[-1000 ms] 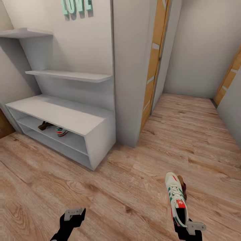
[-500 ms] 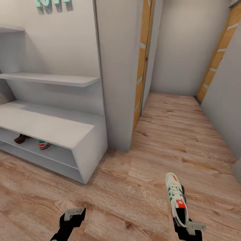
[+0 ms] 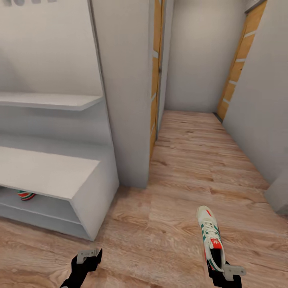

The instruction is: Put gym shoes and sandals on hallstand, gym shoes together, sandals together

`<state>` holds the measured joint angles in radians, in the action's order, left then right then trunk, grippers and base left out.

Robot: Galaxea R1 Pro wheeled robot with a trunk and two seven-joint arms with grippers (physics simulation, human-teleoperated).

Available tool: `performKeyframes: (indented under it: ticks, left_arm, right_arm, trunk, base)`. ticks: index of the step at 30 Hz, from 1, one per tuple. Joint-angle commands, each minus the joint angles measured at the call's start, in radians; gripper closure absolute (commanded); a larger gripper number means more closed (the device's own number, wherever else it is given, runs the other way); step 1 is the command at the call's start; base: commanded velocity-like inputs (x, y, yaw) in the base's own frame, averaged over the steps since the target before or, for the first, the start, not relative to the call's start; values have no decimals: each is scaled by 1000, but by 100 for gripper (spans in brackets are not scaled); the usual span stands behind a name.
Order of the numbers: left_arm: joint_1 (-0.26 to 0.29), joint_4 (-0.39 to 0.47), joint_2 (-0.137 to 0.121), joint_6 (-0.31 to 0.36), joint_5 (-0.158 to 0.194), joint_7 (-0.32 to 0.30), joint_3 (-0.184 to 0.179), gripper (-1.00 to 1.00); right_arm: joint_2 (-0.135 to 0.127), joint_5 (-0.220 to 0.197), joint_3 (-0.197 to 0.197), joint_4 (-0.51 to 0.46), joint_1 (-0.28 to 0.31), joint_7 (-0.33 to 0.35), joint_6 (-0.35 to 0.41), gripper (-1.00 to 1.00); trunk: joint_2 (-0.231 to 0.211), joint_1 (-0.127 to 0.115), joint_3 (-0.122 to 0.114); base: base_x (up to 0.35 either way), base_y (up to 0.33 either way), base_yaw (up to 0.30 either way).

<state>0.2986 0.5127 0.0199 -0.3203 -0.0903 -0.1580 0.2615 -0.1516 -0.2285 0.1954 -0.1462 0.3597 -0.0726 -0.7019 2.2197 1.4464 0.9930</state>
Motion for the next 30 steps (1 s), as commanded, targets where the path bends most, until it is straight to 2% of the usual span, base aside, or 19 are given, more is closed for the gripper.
performKeyframes:
  ticks: [1, 8, 23, 30]
  left_arm:
    - [1, 0, 1, -3, -9, -6, 8, -100]
    - [1, 0, 0, -3, -9, -6, 8, -100]
    - [1, 1, 0, -3, -9, -6, 8, -100]
    - [1, 1, 1, -3, -10, -6, 8, -100]
  right_arm:
    - [0, -4, 9, 0, 1, -7, -2, 100]
    - [0, -4, 8, 0, 1, -7, -2, 100]
    - [0, -4, 8, 0, 1, -7, -2, 100]
    - [0, -4, 8, 0, 1, -7, -2, 100]
  trunk:
    - [0, 0, 1]
    - [0, 0, 1]
    - [0, 0, 1]
    - [0, 0, 1]
  base:
    - [214, 180, -263]
    - [150, 118, -263]
    - [17, 6, -263]
    - [267, 83, -263]
